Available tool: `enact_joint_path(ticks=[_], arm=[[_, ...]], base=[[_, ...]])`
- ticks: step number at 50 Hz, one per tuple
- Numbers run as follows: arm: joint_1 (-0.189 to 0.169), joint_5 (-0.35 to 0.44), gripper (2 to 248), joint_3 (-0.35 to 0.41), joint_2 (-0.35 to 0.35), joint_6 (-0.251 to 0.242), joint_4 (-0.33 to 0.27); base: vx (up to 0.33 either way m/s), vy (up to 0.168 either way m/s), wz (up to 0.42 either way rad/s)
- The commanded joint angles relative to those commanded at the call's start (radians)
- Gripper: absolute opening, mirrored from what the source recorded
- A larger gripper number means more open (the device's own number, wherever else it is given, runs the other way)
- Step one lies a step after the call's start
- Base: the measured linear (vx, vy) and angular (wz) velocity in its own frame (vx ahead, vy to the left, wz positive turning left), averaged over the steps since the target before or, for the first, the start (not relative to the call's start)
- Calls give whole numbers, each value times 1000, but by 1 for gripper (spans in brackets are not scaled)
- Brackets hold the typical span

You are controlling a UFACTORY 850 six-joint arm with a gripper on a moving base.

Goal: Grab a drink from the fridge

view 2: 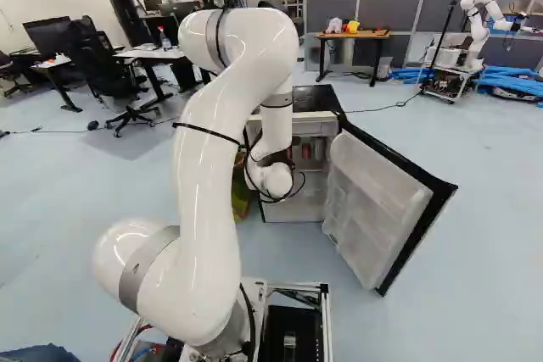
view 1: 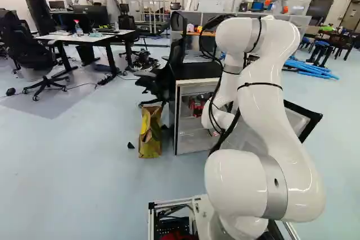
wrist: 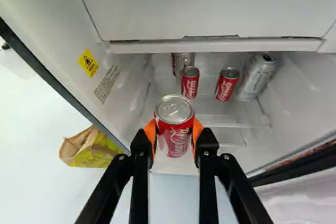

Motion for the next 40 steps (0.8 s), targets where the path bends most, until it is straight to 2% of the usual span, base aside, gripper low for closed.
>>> enact_joint_path(ticks=[40], arm=[[-15, 0, 90, 275, 262, 0, 183]], base=[[0, 0, 0]])
